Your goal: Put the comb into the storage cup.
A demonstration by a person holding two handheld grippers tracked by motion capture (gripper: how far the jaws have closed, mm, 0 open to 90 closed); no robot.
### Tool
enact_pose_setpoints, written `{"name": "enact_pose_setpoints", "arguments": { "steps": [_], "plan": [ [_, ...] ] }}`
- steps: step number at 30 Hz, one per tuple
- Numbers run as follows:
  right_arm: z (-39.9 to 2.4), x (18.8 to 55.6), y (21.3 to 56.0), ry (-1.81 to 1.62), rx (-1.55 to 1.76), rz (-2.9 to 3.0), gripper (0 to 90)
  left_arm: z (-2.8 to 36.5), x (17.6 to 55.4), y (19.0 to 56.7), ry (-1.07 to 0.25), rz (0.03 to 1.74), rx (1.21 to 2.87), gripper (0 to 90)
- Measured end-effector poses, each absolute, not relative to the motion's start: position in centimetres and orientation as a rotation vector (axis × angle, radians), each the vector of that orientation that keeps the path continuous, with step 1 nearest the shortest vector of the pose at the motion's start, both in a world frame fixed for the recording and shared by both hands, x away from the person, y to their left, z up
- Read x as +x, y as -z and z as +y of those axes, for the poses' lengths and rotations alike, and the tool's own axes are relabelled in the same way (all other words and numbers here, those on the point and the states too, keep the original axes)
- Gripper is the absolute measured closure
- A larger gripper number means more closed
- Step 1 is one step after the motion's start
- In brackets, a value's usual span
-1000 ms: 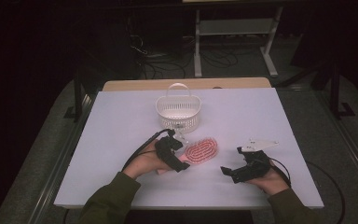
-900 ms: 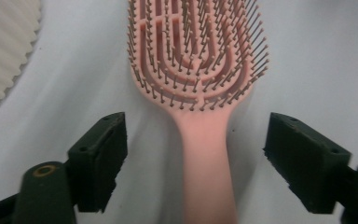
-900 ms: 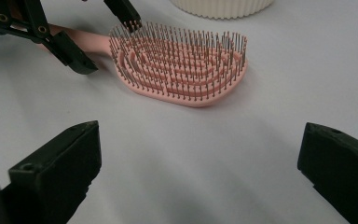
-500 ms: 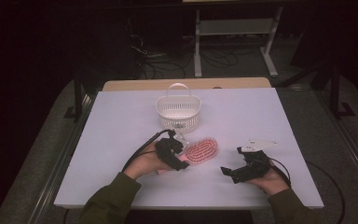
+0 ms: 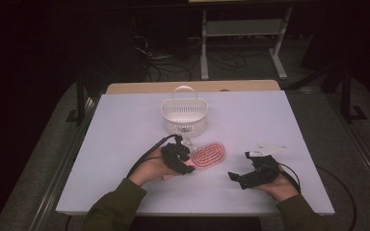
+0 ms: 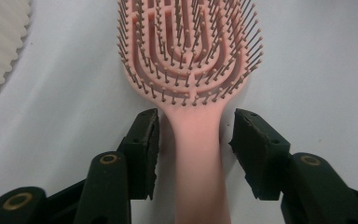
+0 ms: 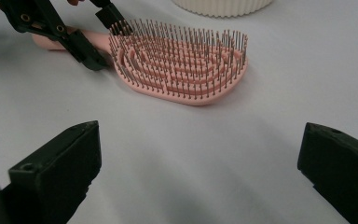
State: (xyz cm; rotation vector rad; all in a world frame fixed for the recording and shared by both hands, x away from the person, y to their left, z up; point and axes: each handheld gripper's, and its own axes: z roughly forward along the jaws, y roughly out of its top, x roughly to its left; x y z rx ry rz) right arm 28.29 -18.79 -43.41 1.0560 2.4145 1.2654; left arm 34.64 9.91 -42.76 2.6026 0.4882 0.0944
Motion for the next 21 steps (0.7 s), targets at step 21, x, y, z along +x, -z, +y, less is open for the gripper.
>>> {"name": "enact_pose_setpoints", "arguments": {
  "steps": [21],
  "plan": [
    [-18.76, 28.27, 43.42, -1.265, 1.057, 2.417, 0.0, 9.64, 34.53, 42.76, -0.137, 0.515, 2.614, 63.5]
  ]
}}
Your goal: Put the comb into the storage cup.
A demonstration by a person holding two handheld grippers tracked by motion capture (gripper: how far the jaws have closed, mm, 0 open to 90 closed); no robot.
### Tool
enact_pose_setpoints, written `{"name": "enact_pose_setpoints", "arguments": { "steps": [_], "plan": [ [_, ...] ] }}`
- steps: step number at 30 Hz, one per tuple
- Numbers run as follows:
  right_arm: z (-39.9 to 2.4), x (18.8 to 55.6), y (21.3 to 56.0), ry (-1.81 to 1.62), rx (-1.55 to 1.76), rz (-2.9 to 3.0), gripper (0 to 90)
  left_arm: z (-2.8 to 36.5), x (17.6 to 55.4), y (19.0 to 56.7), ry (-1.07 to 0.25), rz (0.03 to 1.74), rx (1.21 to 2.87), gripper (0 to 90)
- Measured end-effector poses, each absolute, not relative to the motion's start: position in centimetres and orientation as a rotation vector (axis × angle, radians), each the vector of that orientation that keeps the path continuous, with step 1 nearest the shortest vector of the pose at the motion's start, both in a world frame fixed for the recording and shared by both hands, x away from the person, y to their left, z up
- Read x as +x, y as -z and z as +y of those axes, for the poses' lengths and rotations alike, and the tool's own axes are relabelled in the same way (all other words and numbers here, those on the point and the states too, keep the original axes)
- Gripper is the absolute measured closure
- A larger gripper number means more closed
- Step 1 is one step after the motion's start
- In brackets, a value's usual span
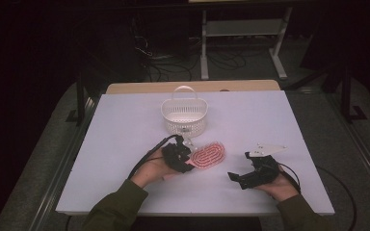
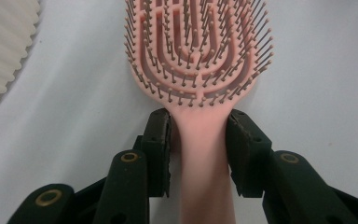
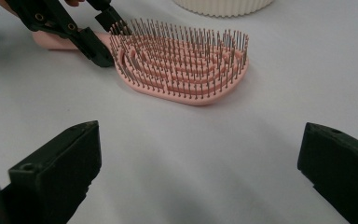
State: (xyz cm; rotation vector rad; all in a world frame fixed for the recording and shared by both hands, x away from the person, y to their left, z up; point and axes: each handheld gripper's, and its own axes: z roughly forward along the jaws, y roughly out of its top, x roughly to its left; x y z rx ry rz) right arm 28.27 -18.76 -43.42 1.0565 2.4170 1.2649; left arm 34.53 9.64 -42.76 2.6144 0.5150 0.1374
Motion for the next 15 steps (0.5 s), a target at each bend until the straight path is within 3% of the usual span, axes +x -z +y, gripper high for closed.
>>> {"name": "enact_pose_setpoints", "arguments": {
  "steps": [15],
  "plan": [
    [-18.71, 28.26, 43.46, -1.263, 1.059, 2.418, 0.0, 9.67, 34.55, 42.79, -0.140, 0.519, 2.616, 70.0]
  ]
}}
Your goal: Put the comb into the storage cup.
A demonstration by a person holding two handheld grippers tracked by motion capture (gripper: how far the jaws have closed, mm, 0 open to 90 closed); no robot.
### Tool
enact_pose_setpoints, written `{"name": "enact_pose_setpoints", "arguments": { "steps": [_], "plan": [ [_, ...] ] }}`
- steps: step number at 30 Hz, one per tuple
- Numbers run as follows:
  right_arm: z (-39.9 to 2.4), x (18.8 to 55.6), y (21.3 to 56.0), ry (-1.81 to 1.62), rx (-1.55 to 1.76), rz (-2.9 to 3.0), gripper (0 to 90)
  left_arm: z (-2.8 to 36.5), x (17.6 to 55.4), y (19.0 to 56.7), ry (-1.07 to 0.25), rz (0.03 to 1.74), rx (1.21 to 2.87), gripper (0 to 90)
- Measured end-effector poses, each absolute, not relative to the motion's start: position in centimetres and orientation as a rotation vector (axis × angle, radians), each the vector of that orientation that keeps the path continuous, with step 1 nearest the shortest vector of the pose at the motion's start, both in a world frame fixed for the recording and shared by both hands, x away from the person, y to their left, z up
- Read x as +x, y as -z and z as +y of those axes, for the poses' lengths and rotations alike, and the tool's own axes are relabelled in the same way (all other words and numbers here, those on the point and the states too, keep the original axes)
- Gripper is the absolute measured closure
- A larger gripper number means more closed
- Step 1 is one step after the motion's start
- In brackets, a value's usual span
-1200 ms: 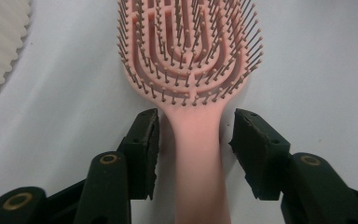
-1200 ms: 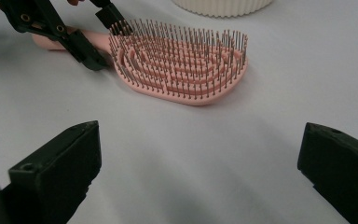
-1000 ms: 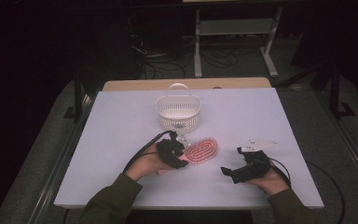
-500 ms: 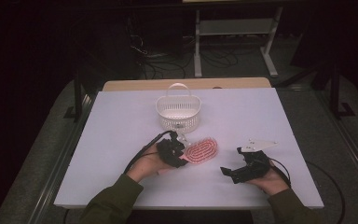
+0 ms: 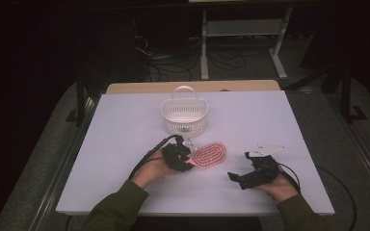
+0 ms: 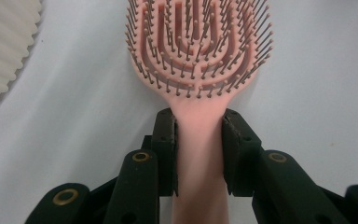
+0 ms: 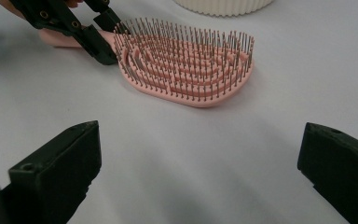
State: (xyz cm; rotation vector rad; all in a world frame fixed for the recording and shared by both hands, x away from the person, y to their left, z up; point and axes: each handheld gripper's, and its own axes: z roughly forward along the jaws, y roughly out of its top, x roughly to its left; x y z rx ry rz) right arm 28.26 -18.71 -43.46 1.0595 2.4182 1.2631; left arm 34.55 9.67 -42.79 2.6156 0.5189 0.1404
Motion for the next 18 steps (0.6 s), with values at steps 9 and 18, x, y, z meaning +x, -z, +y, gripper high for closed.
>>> {"name": "enact_pose_setpoints", "arguments": {
  "steps": [9, 18],
  "plan": [
    [-18.74, 28.24, 43.44, -1.263, 1.063, 2.416, 0.0, 9.81, 34.63, 42.80, -0.131, 0.514, 2.607, 70.3],
    [-18.80, 28.30, 43.43, -1.265, 1.065, 2.414, 0.0, 10.30, 34.87, 42.79, -0.100, 0.518, 2.579, 70.3]
  ]
}}
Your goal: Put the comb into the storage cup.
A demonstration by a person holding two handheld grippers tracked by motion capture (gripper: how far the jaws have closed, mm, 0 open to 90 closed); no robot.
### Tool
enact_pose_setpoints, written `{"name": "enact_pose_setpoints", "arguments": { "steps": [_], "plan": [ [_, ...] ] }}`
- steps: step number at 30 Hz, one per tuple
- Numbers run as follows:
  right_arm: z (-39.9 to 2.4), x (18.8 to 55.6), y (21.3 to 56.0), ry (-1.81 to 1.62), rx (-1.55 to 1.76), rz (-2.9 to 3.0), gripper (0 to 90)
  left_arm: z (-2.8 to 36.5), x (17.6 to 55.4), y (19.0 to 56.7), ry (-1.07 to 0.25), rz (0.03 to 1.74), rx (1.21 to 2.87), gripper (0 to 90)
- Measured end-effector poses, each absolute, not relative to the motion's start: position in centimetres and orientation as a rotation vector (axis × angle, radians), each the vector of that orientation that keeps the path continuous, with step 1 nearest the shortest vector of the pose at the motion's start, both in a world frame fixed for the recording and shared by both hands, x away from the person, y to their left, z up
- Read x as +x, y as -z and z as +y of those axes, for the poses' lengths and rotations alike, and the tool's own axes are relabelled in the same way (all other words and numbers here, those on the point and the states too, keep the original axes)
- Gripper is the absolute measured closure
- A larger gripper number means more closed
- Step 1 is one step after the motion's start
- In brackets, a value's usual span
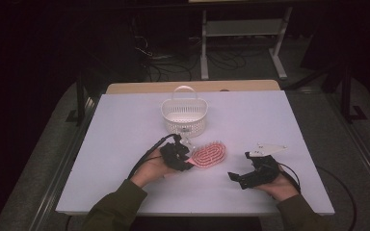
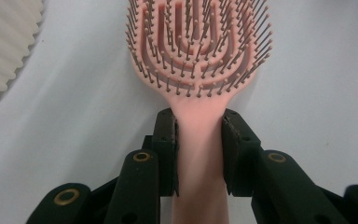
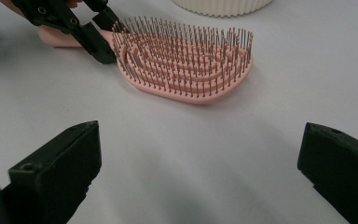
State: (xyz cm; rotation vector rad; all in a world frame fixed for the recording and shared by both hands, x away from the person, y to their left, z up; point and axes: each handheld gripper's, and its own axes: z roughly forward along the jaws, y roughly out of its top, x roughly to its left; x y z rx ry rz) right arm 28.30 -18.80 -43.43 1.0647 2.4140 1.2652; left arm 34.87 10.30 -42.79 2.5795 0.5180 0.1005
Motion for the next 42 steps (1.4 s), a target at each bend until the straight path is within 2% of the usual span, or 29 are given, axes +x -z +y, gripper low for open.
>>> {"name": "enact_pose_setpoints", "arguments": {
  "steps": [13, 42],
  "plan": [
    [-18.9, 28.3, 43.4, -1.267, 1.063, 2.412, 0.0, 11.4, 34.5, 41.5, -0.076, 0.524, 2.497, 70.3],
    [-18.9, 28.3, 43.5, -1.274, 1.069, 2.404, 0.0, 16.9, 32.3, 40.0, -0.171, 0.563, 2.293, 70.2]
  ]
}}
